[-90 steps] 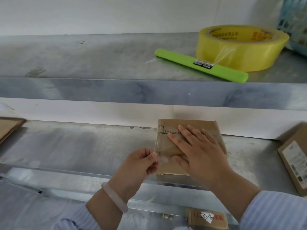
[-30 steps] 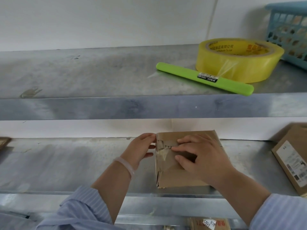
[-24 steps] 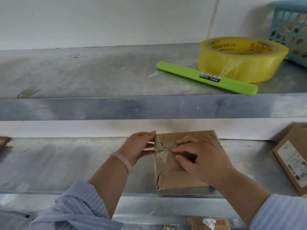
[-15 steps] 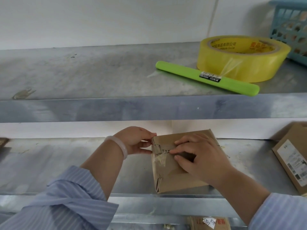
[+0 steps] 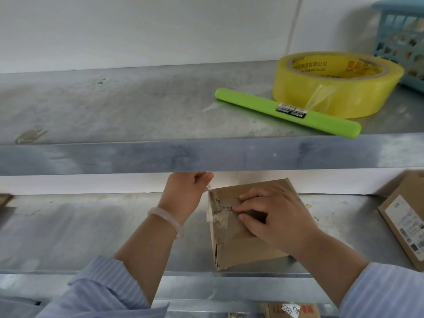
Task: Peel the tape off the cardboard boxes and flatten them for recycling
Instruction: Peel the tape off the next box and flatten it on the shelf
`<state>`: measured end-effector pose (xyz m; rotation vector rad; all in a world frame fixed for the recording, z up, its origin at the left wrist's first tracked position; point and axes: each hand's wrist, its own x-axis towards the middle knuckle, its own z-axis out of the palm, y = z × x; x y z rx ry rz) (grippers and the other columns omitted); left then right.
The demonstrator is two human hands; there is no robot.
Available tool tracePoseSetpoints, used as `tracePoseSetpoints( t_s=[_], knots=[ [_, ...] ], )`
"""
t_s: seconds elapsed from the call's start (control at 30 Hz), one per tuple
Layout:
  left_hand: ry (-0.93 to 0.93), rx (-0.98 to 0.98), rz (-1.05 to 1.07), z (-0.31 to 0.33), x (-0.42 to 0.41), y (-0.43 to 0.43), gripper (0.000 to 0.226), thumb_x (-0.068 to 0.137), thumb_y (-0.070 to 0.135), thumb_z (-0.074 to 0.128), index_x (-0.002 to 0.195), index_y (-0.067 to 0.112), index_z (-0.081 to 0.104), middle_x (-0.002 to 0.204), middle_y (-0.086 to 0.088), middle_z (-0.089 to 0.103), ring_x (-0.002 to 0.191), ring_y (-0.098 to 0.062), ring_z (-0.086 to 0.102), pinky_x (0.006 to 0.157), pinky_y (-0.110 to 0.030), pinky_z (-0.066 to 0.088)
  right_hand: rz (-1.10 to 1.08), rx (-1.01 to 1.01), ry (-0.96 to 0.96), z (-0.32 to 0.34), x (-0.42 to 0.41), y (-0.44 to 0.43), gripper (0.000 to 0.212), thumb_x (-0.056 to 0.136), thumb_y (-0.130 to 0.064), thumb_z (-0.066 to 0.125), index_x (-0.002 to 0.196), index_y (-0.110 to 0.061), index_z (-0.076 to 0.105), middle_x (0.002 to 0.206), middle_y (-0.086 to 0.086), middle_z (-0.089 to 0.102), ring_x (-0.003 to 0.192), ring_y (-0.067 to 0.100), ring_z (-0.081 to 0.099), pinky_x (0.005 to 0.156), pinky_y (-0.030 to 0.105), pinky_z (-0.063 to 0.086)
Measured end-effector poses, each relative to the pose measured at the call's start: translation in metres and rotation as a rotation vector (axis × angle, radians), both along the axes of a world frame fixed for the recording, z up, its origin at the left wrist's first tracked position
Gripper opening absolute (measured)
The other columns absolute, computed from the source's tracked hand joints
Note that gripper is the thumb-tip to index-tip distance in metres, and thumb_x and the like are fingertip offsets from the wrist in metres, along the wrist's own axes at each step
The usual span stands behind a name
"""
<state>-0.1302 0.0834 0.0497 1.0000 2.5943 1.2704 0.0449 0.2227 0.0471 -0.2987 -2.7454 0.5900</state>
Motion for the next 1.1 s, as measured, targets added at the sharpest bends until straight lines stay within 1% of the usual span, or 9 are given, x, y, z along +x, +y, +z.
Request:
tracePoseSetpoints(
  t_s=[0.1,0.23,0.37,0.5,0.6,0.7,0.8,0.93,1.1],
  knots=[
    [-0.162,0.143,0.025,-0.003,0.006,-0.006,0.023,0.095,0.027,0.057,0.075,0.022,0.067,0.067,0.006,0.070,0.067,0.000,0.065,0.066,-0.008,0.048,0.005,0.006,0.016,0.000,-0.001,0.000,0.018,0.081,-0.046,0.065,0.097,-0.047,0.073,0.106,-0.029,0.063,0.100,-0.012,0.045,0.093,0.002,0.020],
    [-0.649,0.362,-0.040,-0.006,0.008,-0.017,0.014,0.092,0.023,0.064,0.101,0.015,0.069,0.086,-0.002,0.072,0.082,-0.012,0.071,0.071,-0.023,0.058,0.001,0.010,0.023,-0.001,-0.001,0.000,0.019,0.081,-0.046,0.065,0.098,-0.048,0.072,0.106,-0.030,0.062,0.100,-0.012,0.044,0.092,0.003,0.021],
    [-0.464,0.192,-0.032,-0.013,0.005,-0.014,0.026,0.088,0.019,0.068,0.113,0.020,0.062,0.100,-0.001,0.065,0.078,-0.008,0.069,0.065,-0.018,0.055,0.002,0.024,0.022,-0.002,-0.001,0.000,0.020,0.081,-0.049,0.061,0.099,-0.049,0.071,0.107,-0.031,0.062,0.101,-0.011,0.045,0.092,0.006,0.022],
    [-0.608,0.098,0.053,-0.016,-0.002,-0.003,0.045,0.085,0.037,0.070,0.118,0.027,0.042,0.105,-0.001,0.062,0.079,-0.014,0.067,0.064,-0.024,0.055,0.003,0.028,0.028,-0.003,0.000,0.000,0.021,0.081,-0.049,0.061,0.099,-0.049,0.071,0.107,-0.030,0.062,0.103,-0.006,0.049,0.093,0.011,0.024],
    [-0.769,-0.051,-0.047,-0.018,-0.011,-0.002,0.037,0.089,0.048,0.061,0.111,0.019,0.065,0.105,0.000,0.068,0.087,-0.016,0.064,0.080,-0.034,0.056,0.004,0.018,0.044,-0.005,0.001,-0.001,0.022,0.081,-0.050,0.058,0.098,-0.048,0.072,0.106,-0.029,0.062,0.103,-0.005,0.051,0.094,0.013,0.028],
    [-0.814,-0.041,-0.125,-0.020,-0.015,0.001,0.026,0.091,0.041,0.061,0.092,0.018,0.074,0.092,0.000,0.072,0.091,-0.017,0.066,0.092,-0.042,0.054,0.003,0.018,0.052,-0.005,0.002,-0.002,0.021,0.081,-0.049,0.060,0.098,-0.047,0.072,0.106,-0.029,0.063,0.102,-0.006,0.051,0.093,0.008,0.024],
    [-0.856,0.001,-0.135,-0.016,-0.017,0.007,0.018,0.087,0.029,0.067,0.088,0.013,0.074,0.083,-0.003,0.070,0.084,-0.017,0.066,0.087,-0.043,0.057,0.006,0.021,0.055,-0.005,0.003,-0.002,0.019,0.081,-0.047,0.062,0.097,-0.047,0.073,0.105,-0.029,0.063,0.101,-0.007,0.050,0.093,0.008,0.024],
    [-0.781,-0.041,-0.206,-0.008,-0.023,0.010,0.017,0.085,0.028,0.071,0.088,0.013,0.077,0.085,-0.004,0.074,0.082,-0.015,0.069,0.075,-0.030,0.058,0.007,0.011,0.078,-0.006,0.004,-0.002,0.020,0.081,-0.048,0.061,0.096,-0.046,0.073,0.105,-0.027,0.064,0.101,-0.005,0.052,0.093,0.012,0.027],
    [-0.662,-0.014,-0.273,-0.005,-0.027,0.004,0.013,0.085,0.026,0.072,0.091,0.015,0.077,0.093,-0.003,0.075,0.092,-0.016,0.071,0.083,-0.029,0.057,0.002,0.008,0.097,-0.006,0.003,-0.003,0.021,0.080,-0.049,0.059,0.095,-0.046,0.073,0.105,-0.028,0.064,0.100,-0.006,0.052,0.093,0.012,0.027]
  ],
)
